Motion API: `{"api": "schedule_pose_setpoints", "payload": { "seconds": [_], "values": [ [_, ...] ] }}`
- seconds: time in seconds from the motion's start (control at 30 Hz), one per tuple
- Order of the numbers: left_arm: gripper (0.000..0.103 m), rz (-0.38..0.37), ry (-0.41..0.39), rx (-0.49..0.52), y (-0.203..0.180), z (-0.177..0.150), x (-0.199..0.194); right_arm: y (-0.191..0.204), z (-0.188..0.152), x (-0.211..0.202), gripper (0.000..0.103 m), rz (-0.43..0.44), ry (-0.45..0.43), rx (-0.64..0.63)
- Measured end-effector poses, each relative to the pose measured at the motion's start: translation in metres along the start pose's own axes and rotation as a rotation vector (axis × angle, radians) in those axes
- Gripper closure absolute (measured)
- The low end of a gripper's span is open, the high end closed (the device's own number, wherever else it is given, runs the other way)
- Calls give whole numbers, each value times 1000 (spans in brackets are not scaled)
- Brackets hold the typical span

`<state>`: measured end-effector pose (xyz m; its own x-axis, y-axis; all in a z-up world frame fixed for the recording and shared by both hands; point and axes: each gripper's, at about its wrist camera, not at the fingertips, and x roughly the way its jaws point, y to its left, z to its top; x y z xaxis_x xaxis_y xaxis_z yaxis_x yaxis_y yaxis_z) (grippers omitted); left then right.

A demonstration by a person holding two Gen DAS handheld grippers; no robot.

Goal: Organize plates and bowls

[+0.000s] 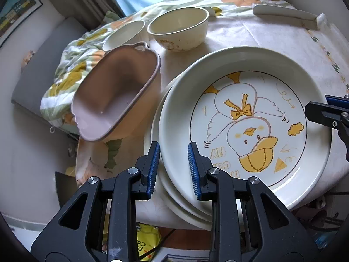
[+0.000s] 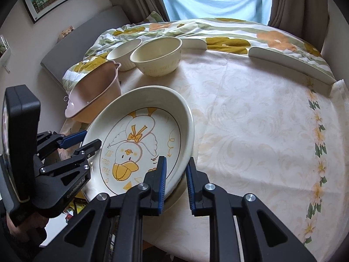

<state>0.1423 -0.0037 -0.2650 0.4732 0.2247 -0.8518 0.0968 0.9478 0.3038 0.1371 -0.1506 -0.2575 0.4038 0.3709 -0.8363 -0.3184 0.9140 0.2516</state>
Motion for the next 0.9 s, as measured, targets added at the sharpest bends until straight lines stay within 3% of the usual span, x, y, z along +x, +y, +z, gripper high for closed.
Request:
{"api": "schedule_pose_setpoints", "payload": {
  "seconds": [0.6, 0.7, 0.73, 0.8, 0.9],
  "values": [
    [77, 23, 21, 19, 10, 2, 5, 5, -1, 4, 87, -37, 11, 28],
    [64, -6, 27, 13, 8, 3, 7, 2, -2, 1, 87, -20, 5, 54],
    [51, -10, 26, 14, 7, 3, 6, 1, -3, 1, 87, -15, 3, 61],
    [35, -13, 10, 15, 6, 2, 3, 0, -4, -2, 87, -11, -8, 77],
    [35, -19, -22, 8, 8, 4, -12, -3, -4, -10, 87, -13, -22, 86]
  ]
}}
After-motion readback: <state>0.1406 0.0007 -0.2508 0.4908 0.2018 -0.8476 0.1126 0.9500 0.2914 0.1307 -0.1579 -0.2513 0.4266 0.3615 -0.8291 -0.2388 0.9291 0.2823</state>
